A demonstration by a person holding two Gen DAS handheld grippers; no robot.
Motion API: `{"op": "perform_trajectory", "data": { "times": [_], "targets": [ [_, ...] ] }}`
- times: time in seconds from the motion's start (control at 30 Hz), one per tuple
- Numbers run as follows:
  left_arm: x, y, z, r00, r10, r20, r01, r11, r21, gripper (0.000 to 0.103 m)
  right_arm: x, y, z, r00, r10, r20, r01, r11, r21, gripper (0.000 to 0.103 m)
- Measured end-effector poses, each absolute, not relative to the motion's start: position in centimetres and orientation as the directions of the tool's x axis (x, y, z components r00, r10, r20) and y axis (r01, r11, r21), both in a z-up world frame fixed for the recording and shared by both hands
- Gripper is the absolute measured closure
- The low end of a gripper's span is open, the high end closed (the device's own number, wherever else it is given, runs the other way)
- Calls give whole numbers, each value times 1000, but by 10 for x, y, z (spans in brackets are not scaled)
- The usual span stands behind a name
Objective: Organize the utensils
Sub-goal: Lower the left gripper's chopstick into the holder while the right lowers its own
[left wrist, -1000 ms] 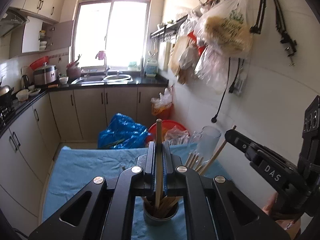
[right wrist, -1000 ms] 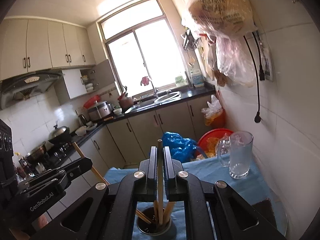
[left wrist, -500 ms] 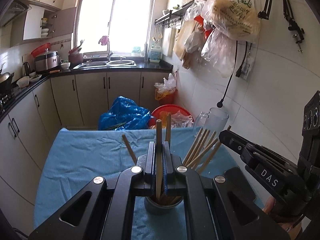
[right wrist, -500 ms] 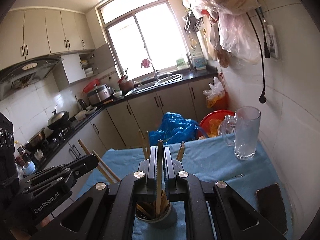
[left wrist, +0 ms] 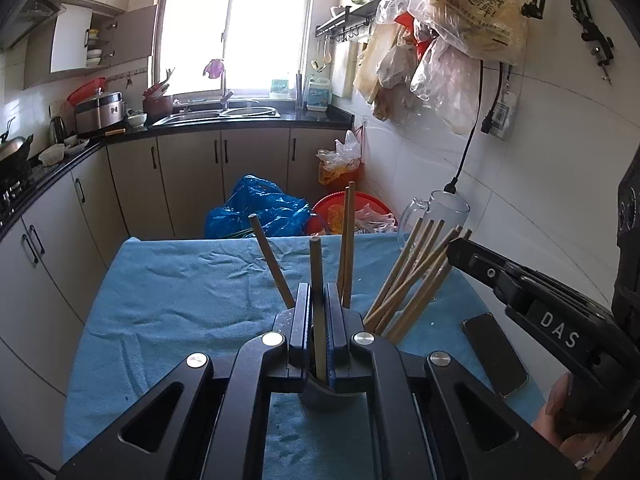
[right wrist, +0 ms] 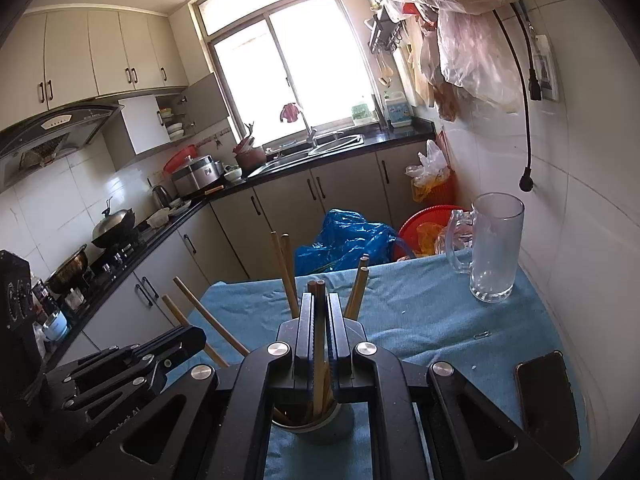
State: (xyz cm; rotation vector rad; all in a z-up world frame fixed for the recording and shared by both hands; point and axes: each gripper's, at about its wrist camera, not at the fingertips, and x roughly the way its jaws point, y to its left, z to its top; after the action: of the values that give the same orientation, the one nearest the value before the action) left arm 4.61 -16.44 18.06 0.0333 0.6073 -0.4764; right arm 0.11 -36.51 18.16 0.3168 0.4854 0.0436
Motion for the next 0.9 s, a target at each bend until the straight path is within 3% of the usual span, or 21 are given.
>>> {"op": "perform_trajectory", "data": {
  "times": [0.9],
  "targets": [
    [33, -168, 182, 718, -426, -550, 456, 885, -90, 97, 1, -364, 180, 876, 126, -465, 20, 955, 297, 96]
  ]
}}
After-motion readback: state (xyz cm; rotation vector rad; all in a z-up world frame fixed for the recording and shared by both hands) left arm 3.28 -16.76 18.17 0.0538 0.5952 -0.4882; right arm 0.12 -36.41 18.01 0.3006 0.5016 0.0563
